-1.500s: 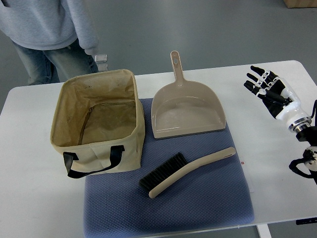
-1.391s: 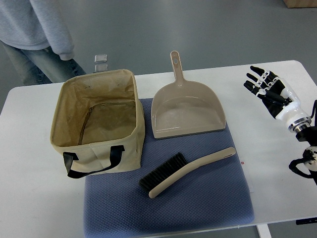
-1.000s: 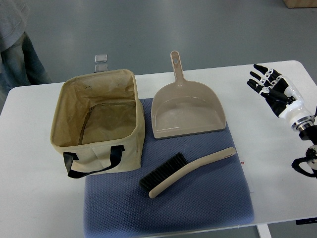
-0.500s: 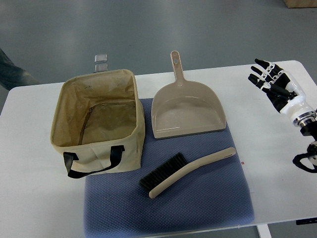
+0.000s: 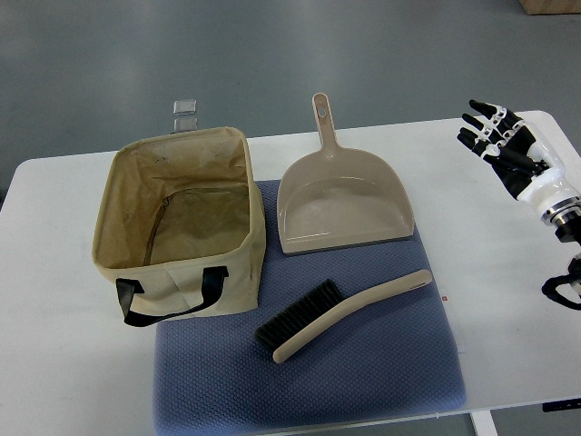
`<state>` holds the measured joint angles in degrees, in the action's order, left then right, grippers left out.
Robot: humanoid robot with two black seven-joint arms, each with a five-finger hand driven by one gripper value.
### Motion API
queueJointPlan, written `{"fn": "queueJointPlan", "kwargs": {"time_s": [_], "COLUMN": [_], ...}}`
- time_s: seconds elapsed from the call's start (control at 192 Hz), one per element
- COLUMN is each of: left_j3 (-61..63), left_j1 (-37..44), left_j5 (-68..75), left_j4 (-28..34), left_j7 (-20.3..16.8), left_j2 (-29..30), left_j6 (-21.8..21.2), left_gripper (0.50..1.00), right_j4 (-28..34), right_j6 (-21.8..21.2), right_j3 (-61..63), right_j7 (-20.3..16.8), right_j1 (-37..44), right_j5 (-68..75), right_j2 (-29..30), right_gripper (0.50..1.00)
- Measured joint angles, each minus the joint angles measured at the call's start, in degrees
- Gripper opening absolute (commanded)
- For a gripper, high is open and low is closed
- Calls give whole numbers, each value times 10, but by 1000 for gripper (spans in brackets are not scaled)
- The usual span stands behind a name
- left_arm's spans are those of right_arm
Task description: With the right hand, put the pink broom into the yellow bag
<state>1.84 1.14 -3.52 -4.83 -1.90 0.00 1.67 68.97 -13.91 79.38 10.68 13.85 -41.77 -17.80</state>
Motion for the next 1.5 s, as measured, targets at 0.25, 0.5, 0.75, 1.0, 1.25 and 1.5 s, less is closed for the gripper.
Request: {"fn": "queueJointPlan", "kwargs": {"time_s": [0.25, 0.5, 0.75, 1.0, 1.25, 1.5], "left_j3": [0, 0, 0, 0, 0, 0], "left_j1": [0, 0, 0, 0, 0, 0], "left_j5": [0, 0, 0, 0, 0, 0], "left_j4": [0, 0, 0, 0, 0, 0], "left_j7": [0, 0, 0, 0, 0, 0], "left_j2": [0, 0, 0, 0, 0, 0], "left_j6": [0, 0, 0, 0, 0, 0], "left_gripper": [1000, 1000, 1000, 1000, 1000, 1000], "right_j4": [6, 36, 76, 80, 81, 81], "right_j6": [3, 4, 4, 32, 71, 107], "right_j3": [-147, -343, -475, -618, -704, -747], "right_j7": [74, 119, 132, 134, 131, 128], "right_j1": [38, 139, 235, 347, 393, 394], "right_j5": [-13, -37, -167, -262, -387, -455], "right_j2": [-109, -231, -255, -258, -235, -216], "right_gripper": [909, 909, 909, 909, 905, 905]}}
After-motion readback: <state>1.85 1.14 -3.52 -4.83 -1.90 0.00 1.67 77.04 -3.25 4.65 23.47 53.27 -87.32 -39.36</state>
